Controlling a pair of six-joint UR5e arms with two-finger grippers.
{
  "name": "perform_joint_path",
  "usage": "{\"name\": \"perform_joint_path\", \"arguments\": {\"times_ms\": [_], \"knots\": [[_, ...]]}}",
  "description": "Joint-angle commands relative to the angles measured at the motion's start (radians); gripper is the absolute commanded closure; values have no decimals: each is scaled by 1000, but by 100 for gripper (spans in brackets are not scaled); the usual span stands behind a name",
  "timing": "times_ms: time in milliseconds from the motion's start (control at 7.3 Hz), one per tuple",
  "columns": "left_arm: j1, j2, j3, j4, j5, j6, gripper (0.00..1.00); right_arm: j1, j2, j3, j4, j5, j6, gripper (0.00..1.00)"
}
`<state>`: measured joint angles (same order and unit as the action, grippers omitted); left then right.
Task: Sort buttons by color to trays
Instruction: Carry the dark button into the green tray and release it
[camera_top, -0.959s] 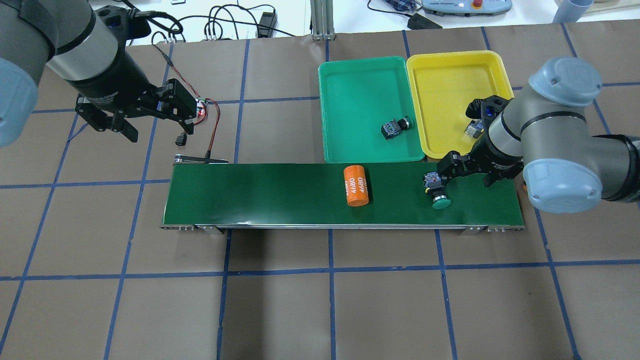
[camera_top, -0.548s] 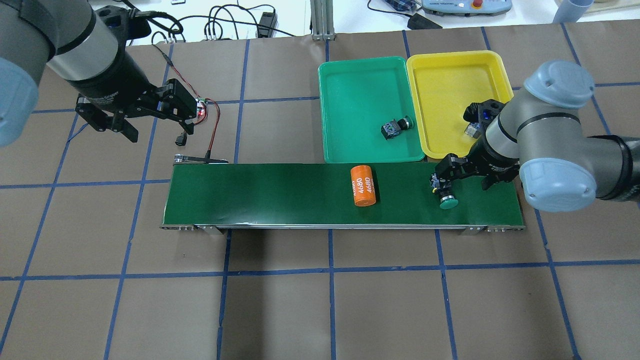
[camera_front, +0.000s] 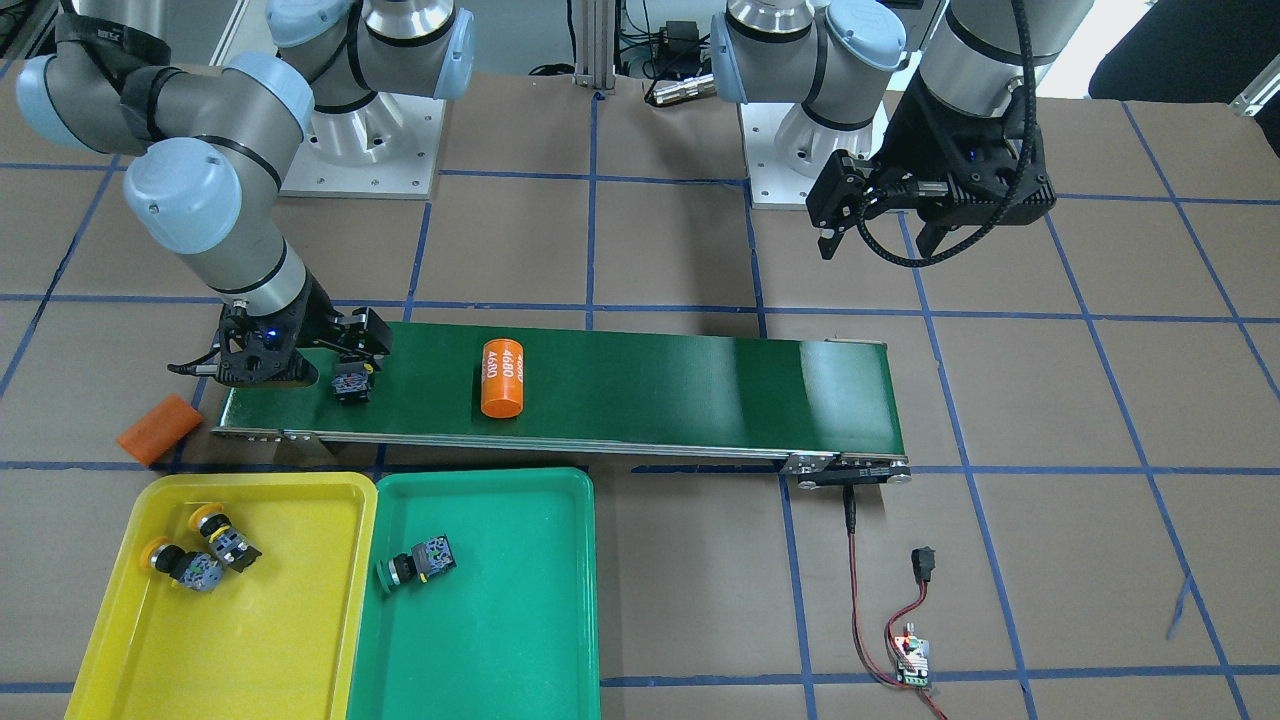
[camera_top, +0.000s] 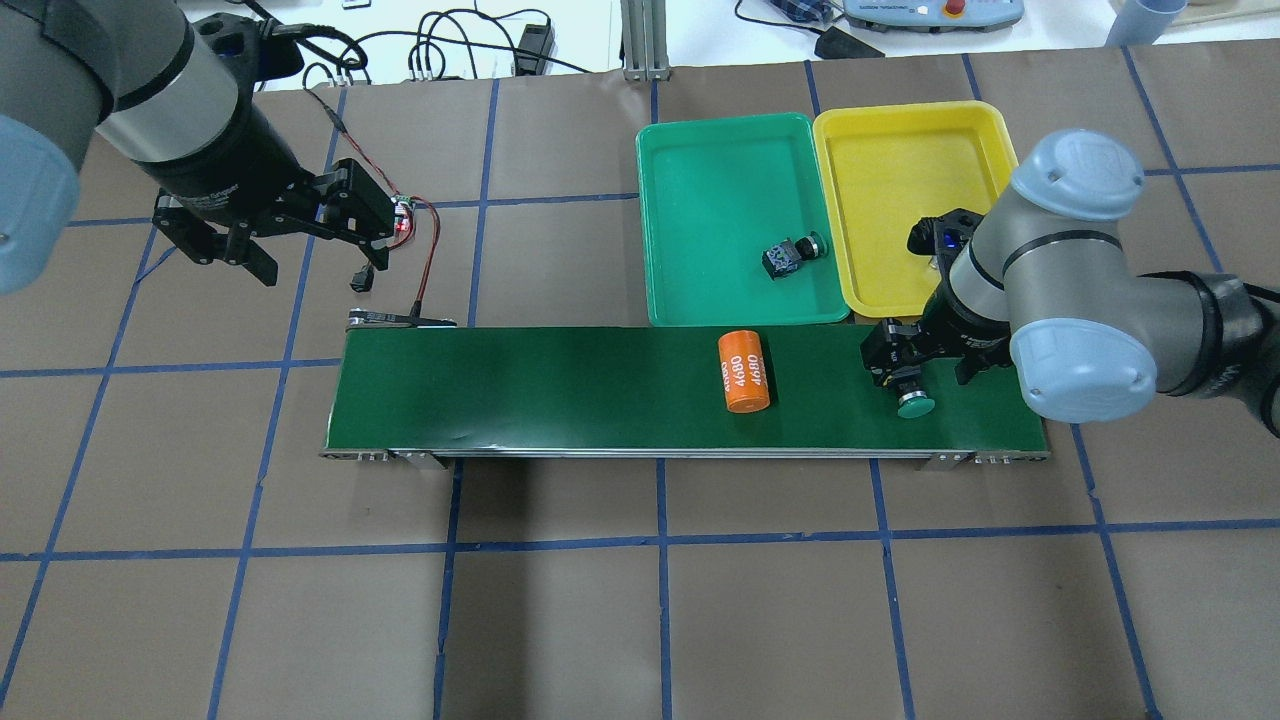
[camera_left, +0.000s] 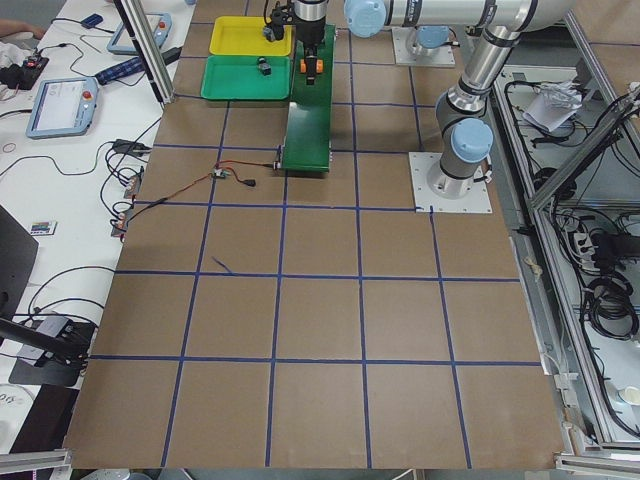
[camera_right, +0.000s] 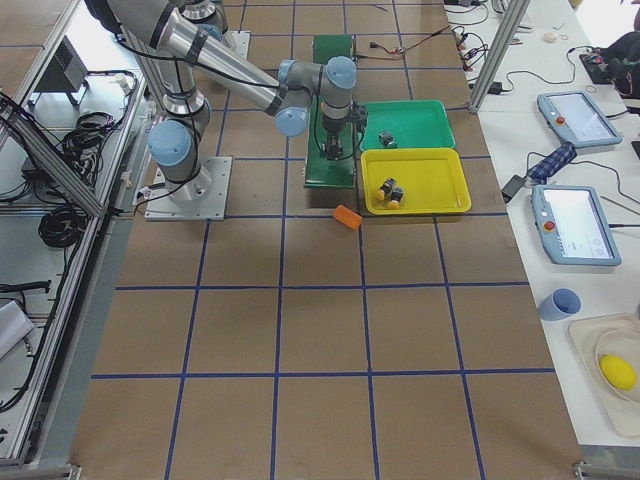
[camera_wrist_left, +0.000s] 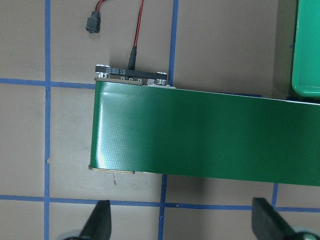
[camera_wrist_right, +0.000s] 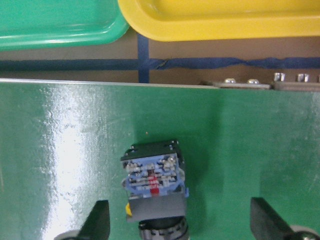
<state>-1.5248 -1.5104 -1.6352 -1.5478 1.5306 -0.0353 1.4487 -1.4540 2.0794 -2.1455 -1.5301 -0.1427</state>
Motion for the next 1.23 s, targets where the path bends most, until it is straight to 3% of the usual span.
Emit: {"name": "perform_joint_path", "arguments": {"times_ms": [0, 137, 411, 685, 1096], "knots": [[0, 1, 0, 0, 2, 0, 0, 12, 11, 1, -42, -62, -11, 59], [0, 2, 0, 0, 2, 0, 0, 12, 11, -1, -42, -64, -12, 83], [0, 3, 0, 0, 2, 0, 0, 13, 12, -7, -42, -59, -12, 100], [0, 4, 1, 0, 2, 0, 0, 13, 23, -56, -47, -50, -12, 99], [0, 6, 1, 0, 2, 0, 0, 74, 243, -366, -45, -41, -20, 96]]}}
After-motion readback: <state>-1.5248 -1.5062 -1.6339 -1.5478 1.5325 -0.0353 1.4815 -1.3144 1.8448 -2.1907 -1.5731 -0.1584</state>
